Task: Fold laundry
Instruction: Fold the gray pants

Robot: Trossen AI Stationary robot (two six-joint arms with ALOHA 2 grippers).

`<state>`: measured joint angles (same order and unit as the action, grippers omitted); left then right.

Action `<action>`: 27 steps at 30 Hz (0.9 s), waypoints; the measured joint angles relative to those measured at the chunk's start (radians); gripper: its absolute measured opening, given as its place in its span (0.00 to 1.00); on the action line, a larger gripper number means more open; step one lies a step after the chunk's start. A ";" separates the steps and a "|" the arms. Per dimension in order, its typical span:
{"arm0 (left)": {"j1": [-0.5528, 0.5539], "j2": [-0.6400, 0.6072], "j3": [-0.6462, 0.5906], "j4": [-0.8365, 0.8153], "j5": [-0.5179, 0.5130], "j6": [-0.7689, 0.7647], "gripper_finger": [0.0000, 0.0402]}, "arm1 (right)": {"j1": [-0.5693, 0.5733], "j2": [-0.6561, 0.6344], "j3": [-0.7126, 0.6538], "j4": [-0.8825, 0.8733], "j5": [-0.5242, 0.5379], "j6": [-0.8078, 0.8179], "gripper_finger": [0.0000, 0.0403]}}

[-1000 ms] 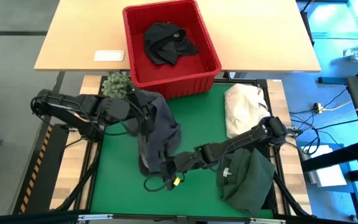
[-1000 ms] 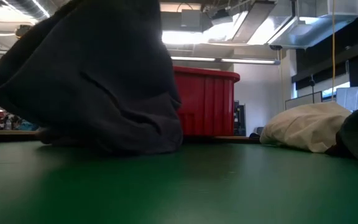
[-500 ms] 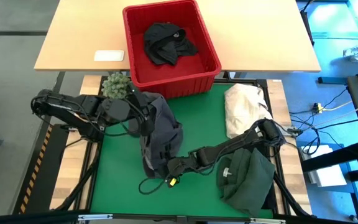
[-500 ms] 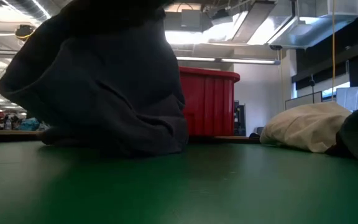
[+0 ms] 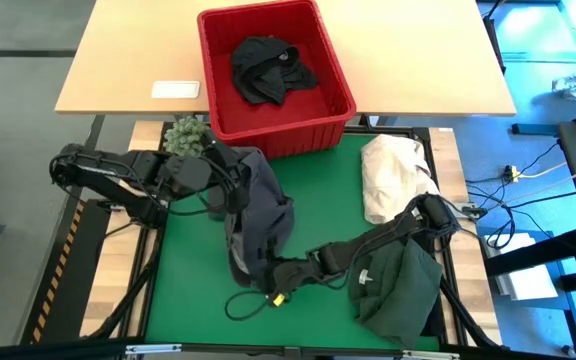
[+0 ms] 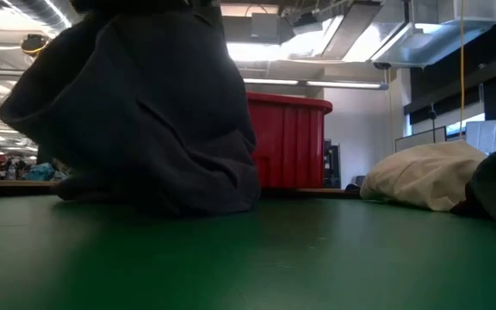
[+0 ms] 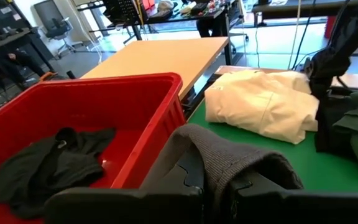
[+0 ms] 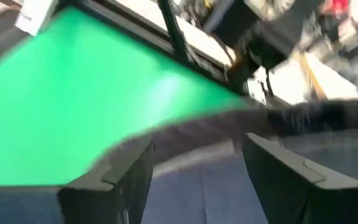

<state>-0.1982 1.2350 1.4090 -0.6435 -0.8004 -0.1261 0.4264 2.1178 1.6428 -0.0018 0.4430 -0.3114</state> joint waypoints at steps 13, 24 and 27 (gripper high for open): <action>0.026 0.000 -0.001 0.017 0.021 -0.029 0.00 | 0.017 0.017 0.000 0.127 -0.019 0.012 0.61; 0.026 0.000 -0.001 0.059 0.051 -0.029 0.00 | 0.016 0.052 0.000 -0.013 0.227 -0.035 0.61; 0.026 0.000 -0.001 0.056 0.051 -0.029 0.00 | 0.031 0.053 0.000 -0.071 0.381 -0.037 0.61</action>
<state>-0.1722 1.2354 1.4081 -0.5870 -0.7494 -0.1551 0.4570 2.1704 1.6424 -0.0731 0.8237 -0.3485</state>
